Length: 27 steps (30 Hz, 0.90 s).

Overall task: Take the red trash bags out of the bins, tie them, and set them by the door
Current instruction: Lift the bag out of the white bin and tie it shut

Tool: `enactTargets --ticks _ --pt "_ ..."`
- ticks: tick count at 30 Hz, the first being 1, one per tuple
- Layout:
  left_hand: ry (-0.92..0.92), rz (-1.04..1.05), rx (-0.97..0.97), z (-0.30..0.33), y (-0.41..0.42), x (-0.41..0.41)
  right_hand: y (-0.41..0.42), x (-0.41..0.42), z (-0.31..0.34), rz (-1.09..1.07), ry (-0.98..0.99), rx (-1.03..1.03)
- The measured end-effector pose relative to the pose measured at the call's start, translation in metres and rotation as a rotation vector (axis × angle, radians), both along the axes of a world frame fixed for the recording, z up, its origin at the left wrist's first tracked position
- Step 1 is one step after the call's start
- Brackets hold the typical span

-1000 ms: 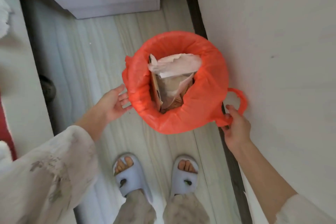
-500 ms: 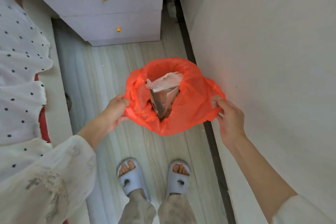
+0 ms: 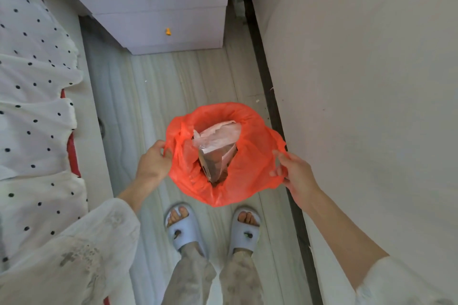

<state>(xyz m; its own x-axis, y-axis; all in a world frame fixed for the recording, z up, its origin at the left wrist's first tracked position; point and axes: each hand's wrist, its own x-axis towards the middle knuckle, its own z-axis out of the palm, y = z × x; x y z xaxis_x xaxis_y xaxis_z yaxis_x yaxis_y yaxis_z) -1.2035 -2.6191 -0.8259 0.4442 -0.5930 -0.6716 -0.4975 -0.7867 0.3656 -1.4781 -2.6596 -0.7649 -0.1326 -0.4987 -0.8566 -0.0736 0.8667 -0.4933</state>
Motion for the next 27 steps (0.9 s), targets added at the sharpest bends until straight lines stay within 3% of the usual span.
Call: enactTargets --ticks 3,7,9,13,15,21,24,27 --pt "0.15 0.145 -0.097 0.01 0.004 -0.001 0.011 -0.001 0.002 -0.017 -0.016 -0.075" --pt "0.642 0.46 -0.161 0.039 0.016 -0.022 0.026 -0.003 0.01 -0.135 -0.013 -0.111" --pt "0.72 0.536 -0.16 0.048 0.024 -0.033 0.035 -0.002 0.015 -0.142 -0.015 -0.128" --pt "0.635 0.737 -0.179 0.058 0.029 -0.04 0.046 -0.002 0.029 -0.211 -0.038 -0.16" --pt "0.57 0.726 -0.168 0.06 0.031 -0.037 0.046 -0.004 0.039 -0.21 -0.006 -0.185" --pt "0.104 0.2 0.092 0.051 0.021 -0.027 0.036 -0.009 0.065 -0.021 -0.023 -0.272" --pt "-0.015 0.172 0.178 0.046 0.004 -0.022 0.029 -0.011 0.073 0.05 -0.034 -0.317" --pt "-0.117 0.127 0.122 0.052 -0.003 -0.022 0.023 -0.013 0.082 0.052 -0.033 -0.318"
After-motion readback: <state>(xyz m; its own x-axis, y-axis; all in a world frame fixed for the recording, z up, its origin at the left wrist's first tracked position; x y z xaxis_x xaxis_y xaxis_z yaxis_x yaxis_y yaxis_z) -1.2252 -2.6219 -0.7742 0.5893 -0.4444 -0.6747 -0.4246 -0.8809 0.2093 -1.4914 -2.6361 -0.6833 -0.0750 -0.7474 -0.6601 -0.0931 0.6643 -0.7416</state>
